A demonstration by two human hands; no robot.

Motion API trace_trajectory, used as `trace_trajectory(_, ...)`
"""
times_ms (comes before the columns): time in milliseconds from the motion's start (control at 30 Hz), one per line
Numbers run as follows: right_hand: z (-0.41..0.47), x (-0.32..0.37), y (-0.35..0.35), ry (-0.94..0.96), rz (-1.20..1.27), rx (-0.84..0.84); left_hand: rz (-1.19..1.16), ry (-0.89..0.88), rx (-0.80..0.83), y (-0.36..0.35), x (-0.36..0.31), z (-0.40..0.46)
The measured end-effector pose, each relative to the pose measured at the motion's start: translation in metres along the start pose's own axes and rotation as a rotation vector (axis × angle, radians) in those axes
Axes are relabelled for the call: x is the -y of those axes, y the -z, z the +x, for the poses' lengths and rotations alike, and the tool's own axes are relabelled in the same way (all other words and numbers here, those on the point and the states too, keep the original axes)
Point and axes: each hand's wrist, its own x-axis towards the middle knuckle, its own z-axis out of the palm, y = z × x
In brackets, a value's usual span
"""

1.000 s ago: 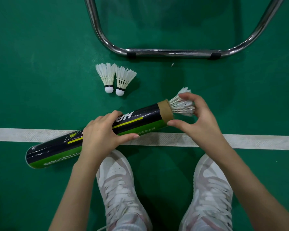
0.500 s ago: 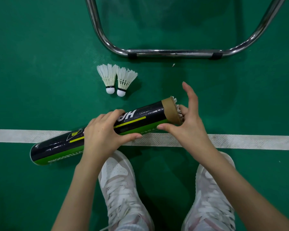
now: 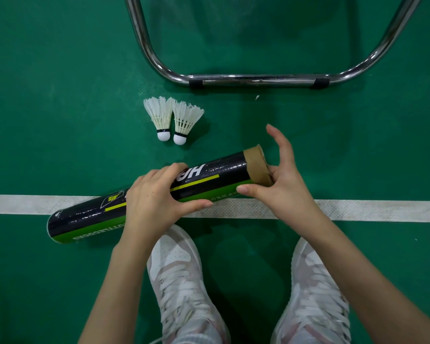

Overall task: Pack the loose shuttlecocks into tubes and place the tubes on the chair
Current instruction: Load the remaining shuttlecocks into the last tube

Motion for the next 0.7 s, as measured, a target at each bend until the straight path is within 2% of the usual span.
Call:
trace_trajectory(267, 0.005, 0.001, 0.007, 0.003, -0.045, 0.155, -0.008, -0.012, -0.005, 0.001, -0.001, -0.001)
trace_trajectory(500, 0.003, 0.000, 0.006, 0.042, -0.080, 0.087, -0.004, -0.004, -0.010, 0.001, 0.002, 0.001)
trace_trajectory(700, 0.007, -0.010, 0.010, 0.085, 0.097, -0.007, -0.015, 0.012, -0.009, 0.001, 0.004, 0.001)
